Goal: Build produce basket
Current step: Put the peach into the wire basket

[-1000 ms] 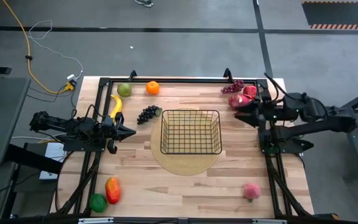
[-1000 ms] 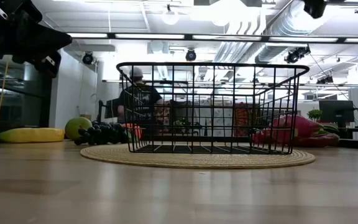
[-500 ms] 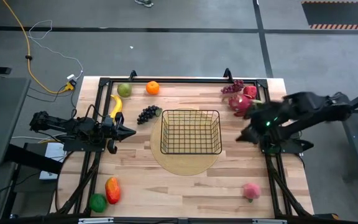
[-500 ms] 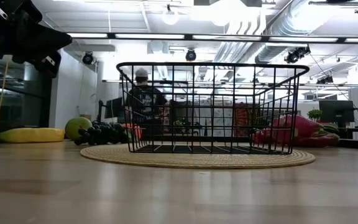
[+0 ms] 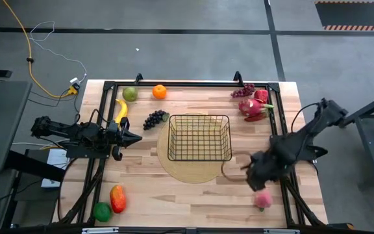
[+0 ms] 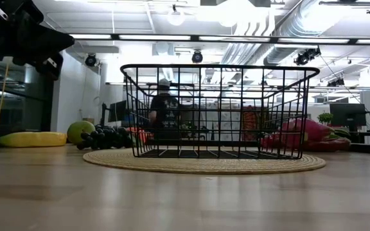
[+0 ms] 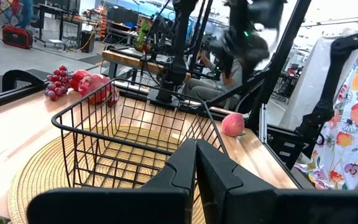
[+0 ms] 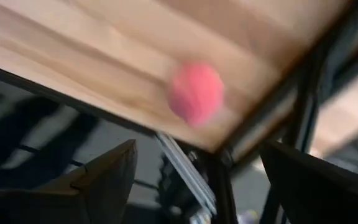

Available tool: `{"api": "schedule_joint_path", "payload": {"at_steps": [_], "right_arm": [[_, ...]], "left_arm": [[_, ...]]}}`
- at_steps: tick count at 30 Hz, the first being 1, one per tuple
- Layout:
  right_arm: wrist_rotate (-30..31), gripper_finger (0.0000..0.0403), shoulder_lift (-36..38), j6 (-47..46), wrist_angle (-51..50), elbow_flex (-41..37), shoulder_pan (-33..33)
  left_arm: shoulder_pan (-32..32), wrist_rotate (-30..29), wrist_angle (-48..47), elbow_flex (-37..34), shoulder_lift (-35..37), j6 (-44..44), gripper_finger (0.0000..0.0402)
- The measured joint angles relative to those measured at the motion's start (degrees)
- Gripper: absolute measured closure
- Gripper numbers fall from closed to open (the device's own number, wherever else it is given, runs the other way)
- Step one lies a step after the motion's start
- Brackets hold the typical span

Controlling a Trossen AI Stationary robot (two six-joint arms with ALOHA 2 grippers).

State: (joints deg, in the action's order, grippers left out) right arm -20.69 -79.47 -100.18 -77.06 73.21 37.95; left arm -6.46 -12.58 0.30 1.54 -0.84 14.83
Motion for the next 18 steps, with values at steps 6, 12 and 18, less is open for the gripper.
{"api": "schedule_joint_path", "payload": {"at_steps": [6, 12, 18], "right_arm": [[-2.85, 0.0073, -6.73, -4.34, 2.19, 0.0, 5.41], [-2.86, 0.0072, -8.25, -7.8, 11.68, -5.73, 8.15], [-1.57, 0.0073, -8.25, -12.02, 21.98, -13.75, 9.91]], "left_arm": [[-0.01, 0.0, 0.0, 0.0, -0.01, 0.0, 0.0398], [0.0, 0.0, 0.0, 0.0, 0.0, 0.0, 0.0398], [-0.01, 0.0, 0.0, 0.0, 0.0, 0.0, 0.0398]]}}
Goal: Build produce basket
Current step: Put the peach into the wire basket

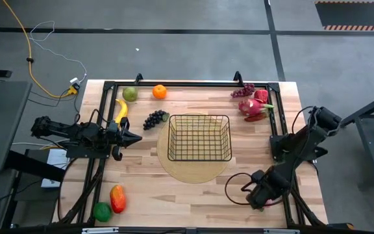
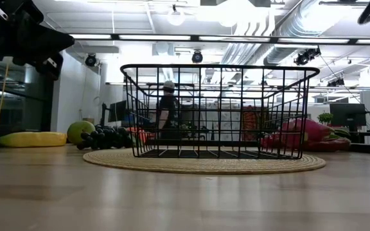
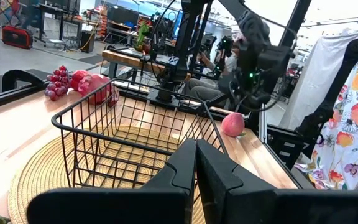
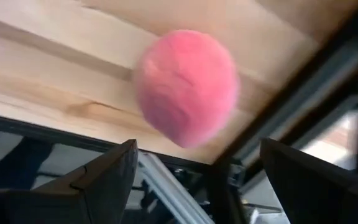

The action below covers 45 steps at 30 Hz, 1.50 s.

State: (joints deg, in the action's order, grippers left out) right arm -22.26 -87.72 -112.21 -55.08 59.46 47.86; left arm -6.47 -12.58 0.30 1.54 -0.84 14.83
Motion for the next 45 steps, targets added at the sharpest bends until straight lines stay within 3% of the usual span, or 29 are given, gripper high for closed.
{"api": "schedule_joint_path", "payload": {"at_steps": [10, 23, 32, 39, 45], "right_arm": [[0.63, 0.0072, 0.0, -2.87, 9.42, -9.02, 1.87], [4.59, 0.0075, 0.17, -2.35, 10.53, -10.03, 2.09], [5.21, 0.0144, 0.92, -1.59, 10.53, -10.01, 2.07], [13.2, 0.0158, 7.92, 8.19, 9.31, -4.56, 0.72], [26.76, 0.016, 15.07, 29.11, 22.7, -0.95, -6.06]], "left_arm": [[0.0, 0.0, -0.01, 0.0, -0.01, 0.0, 0.0398], [0.01, 0.0, 0.0, 0.0, -0.01, 0.0, 0.0398], [-0.01, 0.0, 0.0, 0.0, 0.0, 0.0, 0.0398], [-0.01, 0.0, 0.0, 0.0, 0.0, 0.0, 0.0398], [0.0, 0.0, 0.0, 0.0, -0.01, 0.0, 0.0398]]}}
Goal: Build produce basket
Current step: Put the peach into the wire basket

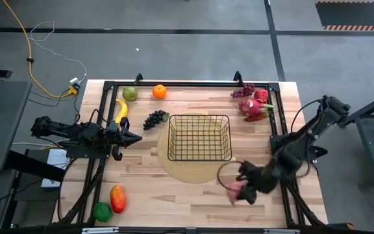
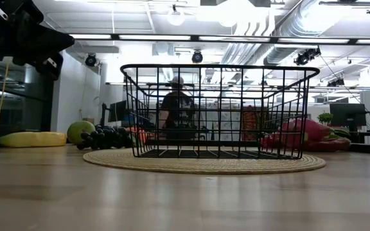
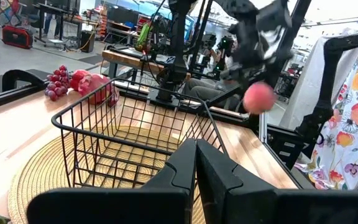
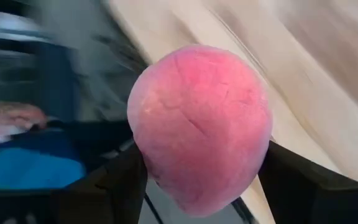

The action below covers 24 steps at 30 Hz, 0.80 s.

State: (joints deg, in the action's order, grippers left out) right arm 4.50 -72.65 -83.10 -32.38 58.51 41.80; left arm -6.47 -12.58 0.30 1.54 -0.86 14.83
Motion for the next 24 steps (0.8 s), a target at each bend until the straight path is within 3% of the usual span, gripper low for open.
{"api": "schedule_joint_path", "payload": {"at_steps": [4, 7, 11, 17, 24], "right_arm": [[5.95, 0.0159, 2.3, 16.76, 5.71, 1.91, -8.35], [5.52, 0.0159, 2.97, 29.92, 6.77, 3.39, -15.45], [1.78, 0.0158, 3.55, 40.79, 7.13, 5.86, -23.32], [-0.55, 0.0157, 3.75, 50.02, 9.0, 7.36, -29.22], [-1.69, 0.0157, 3.75, 54.59, 9.59, 7.36, -30.29]], "left_arm": [[0.01, 0.0, 0.0, 0.0, 0.01, 0.0, 0.0398], [-0.01, 0.0, -0.01, 0.0, -0.01, 0.0, 0.0398], [0.01, 0.0, -0.01, 0.0, 0.01, 0.0, 0.0398], [-0.01, 0.0, -0.02, 0.0, 0.01, 0.0, 0.0398], [0.01, 0.0, 0.0, 0.0, 0.01, 0.0, 0.0398]]}}
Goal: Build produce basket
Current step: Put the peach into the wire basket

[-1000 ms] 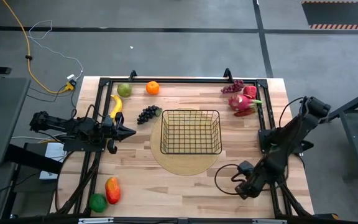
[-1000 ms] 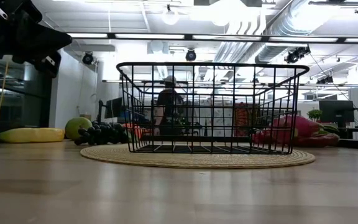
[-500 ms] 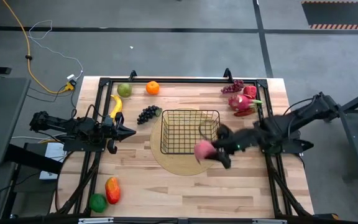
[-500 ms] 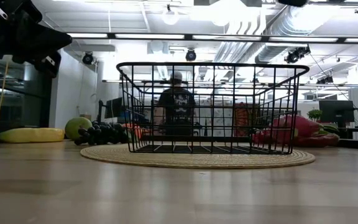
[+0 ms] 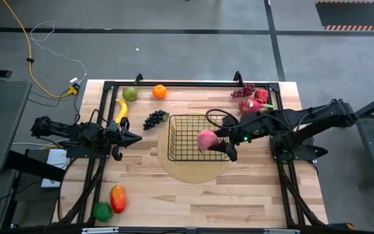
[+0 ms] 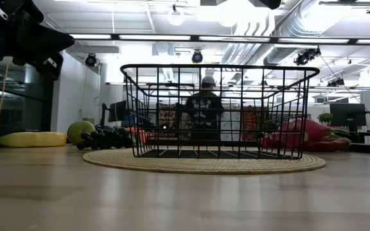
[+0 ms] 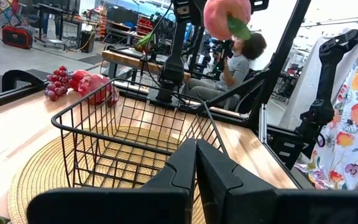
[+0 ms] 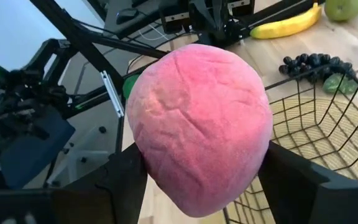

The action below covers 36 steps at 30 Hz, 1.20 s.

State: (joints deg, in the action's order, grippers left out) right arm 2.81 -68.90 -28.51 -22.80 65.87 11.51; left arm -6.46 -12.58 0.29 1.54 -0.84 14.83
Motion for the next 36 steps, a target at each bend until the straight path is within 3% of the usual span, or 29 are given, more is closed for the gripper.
{"api": "schedule_joint_path", "payload": {"at_steps": [6, 13, 19, 25, 36], "right_arm": [[-0.04, 0.0157, 0.87, 1.79, -2.86, -0.08, 0.0], [0.05, 0.0157, 8.21, -1.02, -6.13, -5.29, -0.28], [1.27, 0.0157, 14.32, -5.95, 1.15, -13.01, -0.28], [1.54, 0.0157, 13.86, -4.76, 8.37, -14.95, -0.28], [2.96, 0.0157, 13.44, -4.46, 9.3, -14.97, -0.28]], "left_arm": [[0.0, 0.0, 0.0, 0.0, 0.0, 0.0, 0.0398], [0.0, 0.0, 0.0, 0.0, -0.02, 0.0, 0.0398], [0.0, 0.0, -0.01, 0.0, -0.02, 0.0, 0.0398], [0.0, 0.0, 0.0, 0.0, -0.02, 0.0, 0.0398], [-0.01, 0.01, -0.01, 0.0, -0.02, 0.0, 0.0398]]}}
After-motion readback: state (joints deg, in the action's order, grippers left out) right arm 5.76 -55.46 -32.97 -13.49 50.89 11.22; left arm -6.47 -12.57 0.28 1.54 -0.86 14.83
